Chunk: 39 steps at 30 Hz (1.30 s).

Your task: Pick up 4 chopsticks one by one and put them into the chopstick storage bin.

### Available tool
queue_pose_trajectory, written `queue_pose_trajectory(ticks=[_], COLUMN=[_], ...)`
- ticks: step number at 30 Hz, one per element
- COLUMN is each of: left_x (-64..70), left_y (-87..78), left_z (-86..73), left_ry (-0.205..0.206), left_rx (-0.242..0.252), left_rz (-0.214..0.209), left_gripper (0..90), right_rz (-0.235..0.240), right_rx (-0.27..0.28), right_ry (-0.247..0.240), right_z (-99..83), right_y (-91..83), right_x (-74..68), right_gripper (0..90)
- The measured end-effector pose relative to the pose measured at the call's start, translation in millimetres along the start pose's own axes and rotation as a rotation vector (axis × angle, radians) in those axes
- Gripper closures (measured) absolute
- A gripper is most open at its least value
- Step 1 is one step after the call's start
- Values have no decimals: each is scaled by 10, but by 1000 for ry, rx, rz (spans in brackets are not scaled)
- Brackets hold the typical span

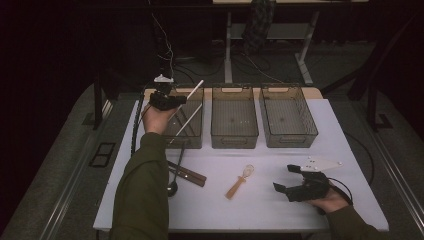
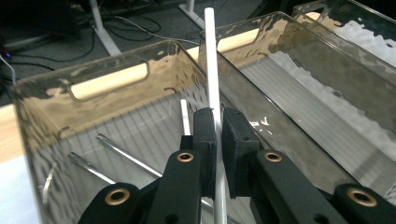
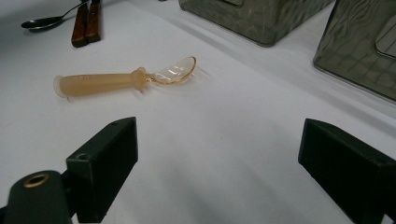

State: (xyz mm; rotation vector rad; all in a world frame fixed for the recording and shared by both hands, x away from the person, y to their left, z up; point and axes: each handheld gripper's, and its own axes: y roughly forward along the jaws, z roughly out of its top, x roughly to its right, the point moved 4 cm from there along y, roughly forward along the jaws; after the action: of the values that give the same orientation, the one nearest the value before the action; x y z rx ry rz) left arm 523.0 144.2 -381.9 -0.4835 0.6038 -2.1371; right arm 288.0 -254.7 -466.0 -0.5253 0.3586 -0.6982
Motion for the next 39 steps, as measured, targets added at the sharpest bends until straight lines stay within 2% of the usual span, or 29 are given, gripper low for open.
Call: queue_pose_trajectory(ticks=[2, 4, 12, 17, 20, 26, 29, 33, 36, 39], left_x=[-6, -28, -110, -106, -112, -127, -136, -130, -106, -41], left_y=[46, 93, 199, 242, 255, 275, 266, 224, 169, 75], left_z=[-8, -33, -134, -161, -174, -214, -212, -201, -177, -142], left_ry=[-6, -6, -39, -41, -62, -70, -69, -66, -61, -75], left_rx=[4, -10, -52, -73, -79, -87, -83, -68, -54, -38], left_rz=[1, 19, 31, 37, 43, 57, 73, 66, 49, 17], left_gripper=[835, 835, 833, 832, 831, 822, 756, 709, 674, 614], right_rz=[0, -3, -5, -6, -5, -6, -6, -7, -7, -7], right_rx=[-1, -4, -8, -7, -6, -8, -8, -10, -10, -9], right_ry=[2, 2, 4, 5, 3, 1, 0, 1, 2, -1], right_z=[-4, -8, -19, -21, -19, -21, -22, -24, -24, -20], right_y=[-2, 0, -3, -10, -14, -14, -14, -13, -10, -5], right_x=[-1, 4, 9, 7, 4, 2, 2, 1, 3, 3], right_gripper=[113, 113, 113, 113, 113, 113, 113, 113, 113, 113])
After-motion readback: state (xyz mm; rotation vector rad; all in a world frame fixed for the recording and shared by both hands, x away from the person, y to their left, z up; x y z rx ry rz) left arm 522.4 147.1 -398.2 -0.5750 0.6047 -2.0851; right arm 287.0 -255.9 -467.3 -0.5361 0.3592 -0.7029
